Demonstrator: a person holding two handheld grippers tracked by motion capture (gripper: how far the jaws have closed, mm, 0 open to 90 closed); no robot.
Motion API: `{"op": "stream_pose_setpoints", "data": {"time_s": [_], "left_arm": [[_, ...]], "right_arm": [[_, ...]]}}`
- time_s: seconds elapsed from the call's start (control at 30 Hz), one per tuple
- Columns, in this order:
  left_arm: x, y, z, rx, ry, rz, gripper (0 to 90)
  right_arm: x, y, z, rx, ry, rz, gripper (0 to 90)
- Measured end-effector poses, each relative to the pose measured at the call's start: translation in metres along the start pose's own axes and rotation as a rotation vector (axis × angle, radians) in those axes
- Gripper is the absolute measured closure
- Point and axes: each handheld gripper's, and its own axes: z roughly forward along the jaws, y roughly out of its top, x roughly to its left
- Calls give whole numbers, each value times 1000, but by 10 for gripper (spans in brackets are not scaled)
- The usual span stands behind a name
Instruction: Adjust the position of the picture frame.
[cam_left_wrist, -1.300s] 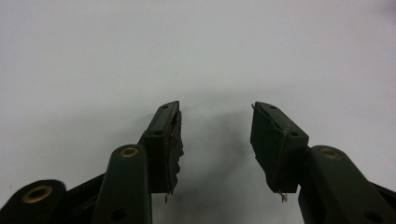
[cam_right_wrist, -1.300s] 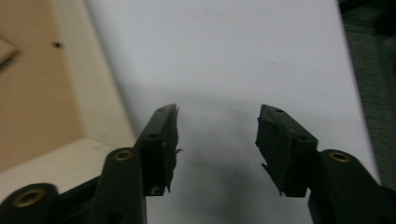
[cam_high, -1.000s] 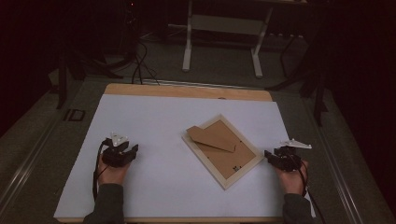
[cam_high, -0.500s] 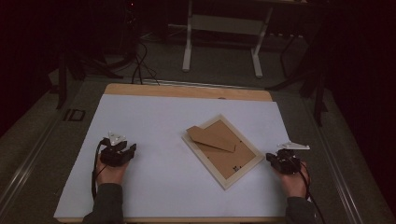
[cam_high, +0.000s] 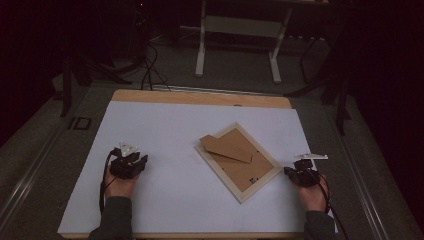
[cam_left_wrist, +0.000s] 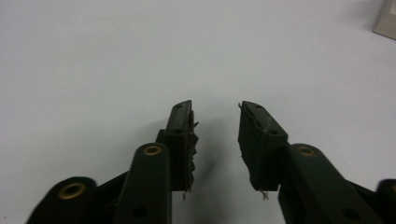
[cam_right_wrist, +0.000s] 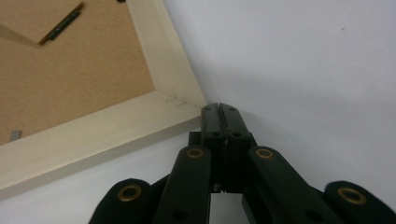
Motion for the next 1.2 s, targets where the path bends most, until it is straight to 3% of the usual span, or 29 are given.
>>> {"op": "stream_pose_setpoints", "data": {"time_s": [0.27,0.33,0.47,0.7,0.83,0.93,1.2], "left_arm": [[-5,1,1,4,-26,25,709],[-8,1,2,-4,-82,16,728],[-13,2,2,-6,-106,33,770],[-14,5,3,-16,-156,18,879],[-14,10,3,-15,-174,22,900],[-18,17,8,-27,-186,33,900],[-34,39,36,0,-218,83,900]], "right_arm": [[0,2,4,2,-20,27,900],[0,3,7,-2,-31,34,900],[2,5,11,-7,-40,44,900],[5,7,13,-14,-40,64,900],[3,4,8,-12,-14,97,900],[4,2,6,-3,-13,113,900],[7,1,2,44,-14,135,900]]}}
